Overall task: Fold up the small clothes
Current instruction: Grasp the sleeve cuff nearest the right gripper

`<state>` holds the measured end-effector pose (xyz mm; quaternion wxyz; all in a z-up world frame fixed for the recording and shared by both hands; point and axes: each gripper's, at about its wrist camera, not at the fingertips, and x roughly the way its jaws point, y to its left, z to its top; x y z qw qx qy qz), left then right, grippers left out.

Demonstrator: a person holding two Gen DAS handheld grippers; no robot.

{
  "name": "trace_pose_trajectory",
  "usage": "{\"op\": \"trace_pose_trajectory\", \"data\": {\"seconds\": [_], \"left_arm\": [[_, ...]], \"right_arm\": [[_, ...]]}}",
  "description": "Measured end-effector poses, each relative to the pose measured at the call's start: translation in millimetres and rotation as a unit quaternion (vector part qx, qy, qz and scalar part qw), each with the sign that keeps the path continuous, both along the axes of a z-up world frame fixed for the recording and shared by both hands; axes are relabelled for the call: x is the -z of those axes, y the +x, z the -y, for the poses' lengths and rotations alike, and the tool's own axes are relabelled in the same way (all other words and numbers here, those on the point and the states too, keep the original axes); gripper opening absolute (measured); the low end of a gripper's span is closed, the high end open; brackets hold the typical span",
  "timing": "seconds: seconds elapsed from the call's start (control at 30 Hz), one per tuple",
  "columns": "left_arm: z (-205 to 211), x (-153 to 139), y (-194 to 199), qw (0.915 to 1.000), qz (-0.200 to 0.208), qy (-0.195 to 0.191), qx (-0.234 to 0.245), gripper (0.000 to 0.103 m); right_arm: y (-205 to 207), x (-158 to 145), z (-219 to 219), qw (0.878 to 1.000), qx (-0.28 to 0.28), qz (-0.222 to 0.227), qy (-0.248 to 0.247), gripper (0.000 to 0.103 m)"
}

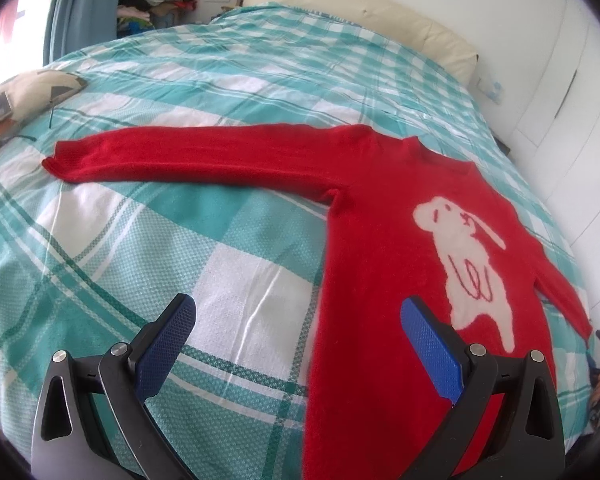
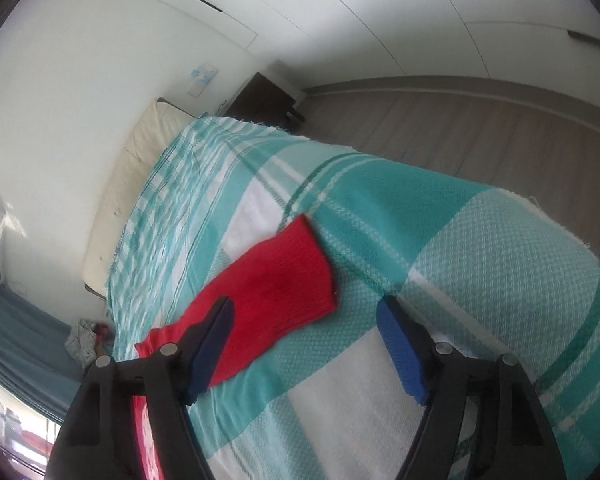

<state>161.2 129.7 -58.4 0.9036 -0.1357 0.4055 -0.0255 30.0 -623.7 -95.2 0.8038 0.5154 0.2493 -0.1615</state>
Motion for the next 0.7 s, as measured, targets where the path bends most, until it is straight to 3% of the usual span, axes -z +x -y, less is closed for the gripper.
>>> {"op": "trace_pose_trajectory", "data": {"seconds": [0.03,0.13,0.3,0.37,0.4,0.43,0.5,0.57,0.7], "left_arm": [[-0.7,2.4,0.5,1.0,-0.004,-0.007,-0.003,0.102],[-2.1,8.0,3.2,0.9995,-0.016,-0.025,-0.008,0.102],[-0.8,9.8,2.7,0.9995,-0.017,-0.023,-0.012,0.102],[-0.3,11.0,4.3,0.9995,-0.02,-0.02,-0.013,0.102],[0.2,11.9,4.9,0.9995,-0.022,-0.02,-0.013,0.102],[0.1,12.8,5.6,0.9994,-0.023,-0.019,-0.014,0.102],[-0.8,13.4,5.8,0.9994,-0.024,-0.015,-0.018,0.102],[-2.8,12.2,5.5,0.9993,-0.024,-0.018,-0.022,0.102],[-6.6,4.5,4.3,0.9993,-0.012,-0.026,-0.022,0.102]], "right_arm": [[3.4,2.9,4.9,1.0,-0.003,0.011,0.011,0.056],[17.8,9.8,13.1,0.999,-0.021,0.025,0.032,0.048],[27.4,12.4,10.7,0.998,-0.035,0.04,0.042,0.045],[33.5,13.0,8.0,0.999,-0.04,0.019,0.032,0.035],[38.0,14.1,7.4,0.999,-0.041,-0.001,0.023,0.014],[39.6,13.2,4.9,0.999,-0.035,-0.021,0.007,0.003],[44.0,-4.9,-7.0,0.996,-0.028,-0.052,-0.063,0.003],[55.2,-35.6,-29.6,0.984,-0.038,-0.073,-0.157,0.004],[91.9,-112.1,-82.2,0.967,-0.067,-0.018,-0.244,0.004]]}}
